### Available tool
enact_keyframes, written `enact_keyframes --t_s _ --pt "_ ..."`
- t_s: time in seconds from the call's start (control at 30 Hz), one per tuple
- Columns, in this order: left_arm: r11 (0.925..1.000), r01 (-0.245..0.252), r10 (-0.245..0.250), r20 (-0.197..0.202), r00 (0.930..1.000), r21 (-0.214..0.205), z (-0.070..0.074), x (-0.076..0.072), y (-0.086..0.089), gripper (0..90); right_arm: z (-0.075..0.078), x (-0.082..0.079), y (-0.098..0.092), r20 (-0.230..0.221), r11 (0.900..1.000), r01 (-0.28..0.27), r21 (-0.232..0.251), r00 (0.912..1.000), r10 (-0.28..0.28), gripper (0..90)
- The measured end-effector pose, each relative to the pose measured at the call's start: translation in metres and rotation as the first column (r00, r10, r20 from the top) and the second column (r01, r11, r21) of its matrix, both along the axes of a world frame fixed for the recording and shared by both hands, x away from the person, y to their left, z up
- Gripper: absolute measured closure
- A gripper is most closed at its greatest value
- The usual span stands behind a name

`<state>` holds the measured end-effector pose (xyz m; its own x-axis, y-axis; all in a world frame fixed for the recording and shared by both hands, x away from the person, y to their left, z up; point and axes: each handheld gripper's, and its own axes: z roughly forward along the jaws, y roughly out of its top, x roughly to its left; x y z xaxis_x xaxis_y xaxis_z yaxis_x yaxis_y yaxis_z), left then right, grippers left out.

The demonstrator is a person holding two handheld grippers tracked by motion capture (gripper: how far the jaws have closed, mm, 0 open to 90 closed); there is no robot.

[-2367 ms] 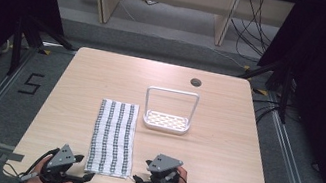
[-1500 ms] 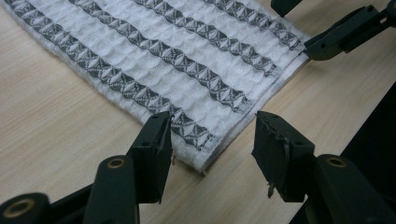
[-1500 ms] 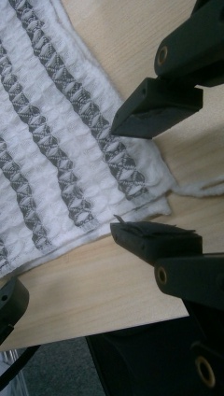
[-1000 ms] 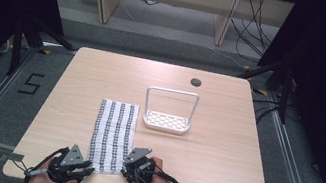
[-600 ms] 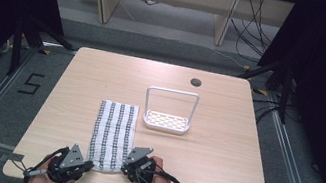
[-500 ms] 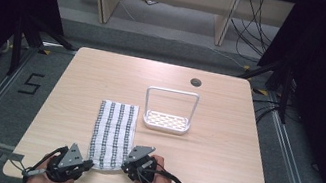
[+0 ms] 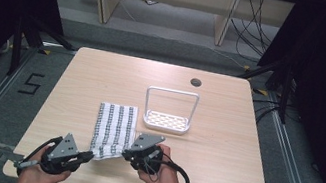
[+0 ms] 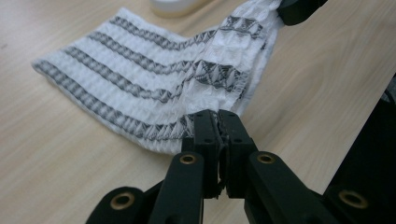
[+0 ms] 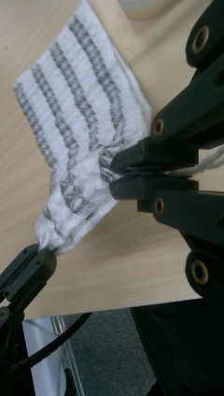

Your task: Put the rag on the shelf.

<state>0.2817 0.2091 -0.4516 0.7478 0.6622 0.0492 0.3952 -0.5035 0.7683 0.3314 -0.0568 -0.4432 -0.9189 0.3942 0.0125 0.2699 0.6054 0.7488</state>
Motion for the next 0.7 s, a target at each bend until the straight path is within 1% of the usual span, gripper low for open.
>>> enact_keyframes --t_s 0.03,0.07,0.1,0.13,0.17,0.2,0.23,0.27,0.3,0.33,0.4,0.43,0.47,0.5,0.53,0.57,0.6,0.63,0.67,0.7 --pt "1.0000 0.008 -0.008 0.001 1.0000 0.001 0.006 0.002 0.000 86.6 0.005 0.001 0.000 0.008 1.0000 -0.002 0.003 1.0000 0.002 87.2" --pt "0.9999 0.011 -0.011 0.002 0.9999 -0.013 0.011 0.003 -0.001 86.6 0.009 0.003 0.001 0.014 1.0000 -0.003 0.008 0.9999 0.003 87.2" --pt "0.9999 0.011 -0.011 0.002 0.9999 -0.013 0.011 0.003 -0.001 86.6 0.009 0.003 0.001 0.014 1.0000 -0.003 0.008 0.9999 0.003 87.2" --pt "0.9993 0.033 -0.033 -0.007 0.9994 -0.015 0.024 0.008 0.000 86.7 0.021 0.006 0.000 0.028 0.9994 -0.002 0.034 0.9996 0.001 87.2" --pt "0.9993 0.033 -0.033 -0.007 0.9994 -0.015 0.024 0.008 0.000 86.6 0.021 0.006 0.000 0.028 0.9994 -0.002 0.034 0.9996 0.001 87.2" --pt "0.9986 0.038 -0.039 -0.020 0.9991 -0.037 0.034 0.014 0.000 86.6 0.031 0.009 0.000 0.035 0.9986 0.002 0.053 0.9994 -0.003 87.2" --pt "0.9980 0.040 -0.041 -0.019 0.9990 -0.049 0.040 0.017 0.001 86.6 0.035 0.009 -0.001 0.034 0.9983 0.002 0.058 0.9994 -0.004 87.2" --pt "0.9977 0.047 -0.049 -0.025 0.9985 -0.048 0.044 0.019 0.001 86.6 0.041 0.010 -0.001 0.041 0.9976 0.002 0.070 0.9992 -0.005 87.2" --pt "0.9977 0.047 -0.049 -0.025 0.9985 -0.048 0.044 0.019 0.001 86.6 0.045 0.011 -0.002 0.052 0.9976 -0.003 0.069 0.9986 0.000 87.2" --pt "0.9961 0.039 -0.041 -0.030 0.9987 -0.079 0.052 0.022 0.001 86.6 0.051 0.011 -0.003 0.054 0.9972 0.001 0.075 0.9985 -0.005 87.2" --pt "0.9945 0.057 -0.060 -0.035 0.9976 -0.088 0.061 0.025 0.002 86.6 0.059 0.013 -0.004 0.062 0.9962 -0.001 0.087 0.9981 -0.005 87.2" --pt "0.9921 0.048 -0.052 -0.035 0.9980 -0.116 0.065 0.025 0.000 86.6 0.062 0.013 -0.005 0.066 0.9951 0.003 0.099 0.9978 -0.010 87.3" --pt "0.9932 0.063 -0.067 -0.033 0.9973 -0.098 0.070 0.025 0.000 86.7 0.066 0.013 -0.006 0.072 0.9945 0.000 0.105 0.9974 -0.007 87.3" --pt "0.9918 0.070 -0.074 -0.030 0.9968 -0.107 0.077 0.025 -0.002 86.6 0.071 0.013 -0.007 0.069 0.9939 0.006 0.110 0.9975 -0.013 87.3" --pt "0.9902 0.066 -0.070 -0.028 0.9972 -0.123 0.080 0.024 -0.003 86.6 0.077 0.014 -0.008 0.072 0.9929 -0.005 0.118 0.9974 -0.004 87.3" --pt "0.9902 0.066 -0.070 -0.028 0.9972 -0.123 0.080 0.024 -0.003 86.7 0.077 0.014 -0.008 0.072 0.9929 -0.005 0.118 0.9974 -0.004 87.3" --pt "0.9903 0.080 -0.083 -0.018 0.9964 -0.113 0.088 0.024 -0.004 86.7 0.080 0.013 -0.009 0.074 0.9925 0.001 0.122 0.9972 -0.010 87.4" --pt "0.9885 0.079 -0.082 -0.014 0.9966 -0.129 0.095 0.023 -0.004 86.6 0.087 0.013 -0.011 0.078 0.9920 0.005 0.126 0.9968 -0.015 87.4" --pt "0.9864 0.090 -0.090 0.006 0.9959 -0.137 0.107 0.023 -0.004 86.7 0.099 0.014 -0.014 0.098 0.9895 -0.002 0.145 0.9951 -0.013 87.4" --pt "0.9854 0.092 -0.091 0.014 0.9957 -0.143 0.113 0.023 -0.004 86.7 0.103 0.014 -0.015 0.107 0.9890 -0.003 0.148 0.9941 -0.013 87.4"
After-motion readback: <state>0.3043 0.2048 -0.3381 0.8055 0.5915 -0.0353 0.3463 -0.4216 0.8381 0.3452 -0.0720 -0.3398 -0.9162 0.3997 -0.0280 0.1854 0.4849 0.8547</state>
